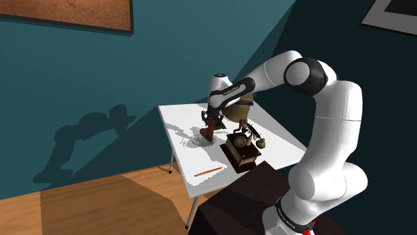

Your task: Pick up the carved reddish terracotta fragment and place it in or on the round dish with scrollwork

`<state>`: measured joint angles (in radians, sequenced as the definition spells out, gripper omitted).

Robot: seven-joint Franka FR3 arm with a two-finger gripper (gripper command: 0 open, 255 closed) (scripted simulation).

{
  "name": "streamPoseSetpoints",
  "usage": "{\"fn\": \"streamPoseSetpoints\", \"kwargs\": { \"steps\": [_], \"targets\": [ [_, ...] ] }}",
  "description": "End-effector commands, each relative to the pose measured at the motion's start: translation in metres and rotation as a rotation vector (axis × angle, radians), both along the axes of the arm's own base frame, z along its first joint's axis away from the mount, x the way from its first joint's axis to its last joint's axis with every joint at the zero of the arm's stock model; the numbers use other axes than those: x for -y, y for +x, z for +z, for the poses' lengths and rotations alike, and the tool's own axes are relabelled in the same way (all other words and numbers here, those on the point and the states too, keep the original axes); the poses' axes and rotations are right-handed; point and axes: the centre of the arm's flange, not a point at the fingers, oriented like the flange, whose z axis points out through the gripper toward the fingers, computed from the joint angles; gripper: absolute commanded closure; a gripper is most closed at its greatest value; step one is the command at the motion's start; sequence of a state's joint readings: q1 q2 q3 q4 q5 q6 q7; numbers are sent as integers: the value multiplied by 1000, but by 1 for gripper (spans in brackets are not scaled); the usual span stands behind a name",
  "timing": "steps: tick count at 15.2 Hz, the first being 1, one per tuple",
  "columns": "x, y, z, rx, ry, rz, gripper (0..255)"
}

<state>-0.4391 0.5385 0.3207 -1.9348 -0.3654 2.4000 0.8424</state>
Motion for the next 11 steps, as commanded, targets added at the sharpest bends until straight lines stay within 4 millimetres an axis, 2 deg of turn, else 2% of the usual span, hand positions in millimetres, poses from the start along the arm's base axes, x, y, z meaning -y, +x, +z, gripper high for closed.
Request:
{"fn": "streamPoseSetpoints", "kwargs": {
  "steps": [1,9,11],
  "targets": [
    [1,1,-12,0,0,0,255],
    [1,1,-56,0,0,0,255],
    [1,1,-56,0,0,0,255]
  ]
}}
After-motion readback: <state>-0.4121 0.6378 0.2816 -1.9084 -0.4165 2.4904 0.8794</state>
